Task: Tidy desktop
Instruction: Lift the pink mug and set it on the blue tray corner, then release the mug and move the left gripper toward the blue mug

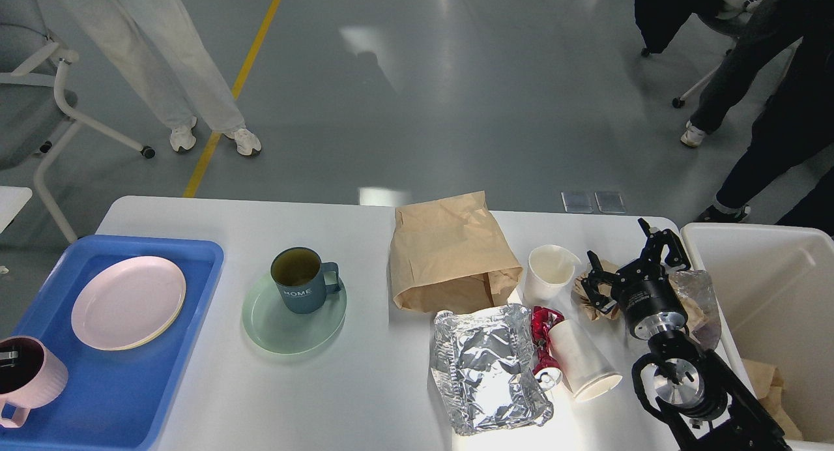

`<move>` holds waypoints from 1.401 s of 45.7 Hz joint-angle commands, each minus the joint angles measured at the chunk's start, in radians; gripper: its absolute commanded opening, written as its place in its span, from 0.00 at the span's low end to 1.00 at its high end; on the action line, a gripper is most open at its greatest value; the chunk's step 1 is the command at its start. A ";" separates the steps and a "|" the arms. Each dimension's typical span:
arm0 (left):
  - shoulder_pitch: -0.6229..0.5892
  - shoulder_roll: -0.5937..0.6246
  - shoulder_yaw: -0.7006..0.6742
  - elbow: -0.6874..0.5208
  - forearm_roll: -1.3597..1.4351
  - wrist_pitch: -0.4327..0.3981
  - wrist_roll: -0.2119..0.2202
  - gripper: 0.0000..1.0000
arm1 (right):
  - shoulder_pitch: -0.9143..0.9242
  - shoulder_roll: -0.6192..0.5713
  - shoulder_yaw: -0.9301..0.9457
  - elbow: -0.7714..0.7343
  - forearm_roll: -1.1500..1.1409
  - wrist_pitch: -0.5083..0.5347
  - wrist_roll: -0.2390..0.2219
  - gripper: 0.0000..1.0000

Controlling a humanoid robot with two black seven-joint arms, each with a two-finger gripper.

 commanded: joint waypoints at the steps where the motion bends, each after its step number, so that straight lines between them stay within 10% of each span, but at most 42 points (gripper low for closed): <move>1: 0.010 0.005 0.002 0.000 -0.059 0.072 0.000 0.44 | 0.000 -0.001 0.000 0.000 0.000 0.000 0.000 1.00; 8: 0.013 0.012 0.013 -0.002 -0.193 0.134 0.002 0.80 | 0.000 -0.001 0.000 0.000 0.000 0.000 0.000 1.00; 14: 0.015 0.014 0.013 -0.011 -0.217 0.128 0.000 0.91 | 0.000 0.001 0.000 0.000 0.000 0.000 0.000 1.00; 36: -0.065 0.098 0.143 -0.109 -0.231 0.090 -0.003 0.94 | 0.000 0.001 0.000 0.000 0.000 0.000 0.000 1.00; 51: -0.732 0.104 0.652 -0.491 -0.236 0.022 -0.001 0.94 | 0.000 0.001 0.000 0.000 0.000 0.000 0.000 1.00; 64: -1.399 -0.303 0.982 -0.989 -0.518 0.000 -0.001 0.94 | 0.000 -0.001 0.000 0.000 0.000 0.000 0.000 1.00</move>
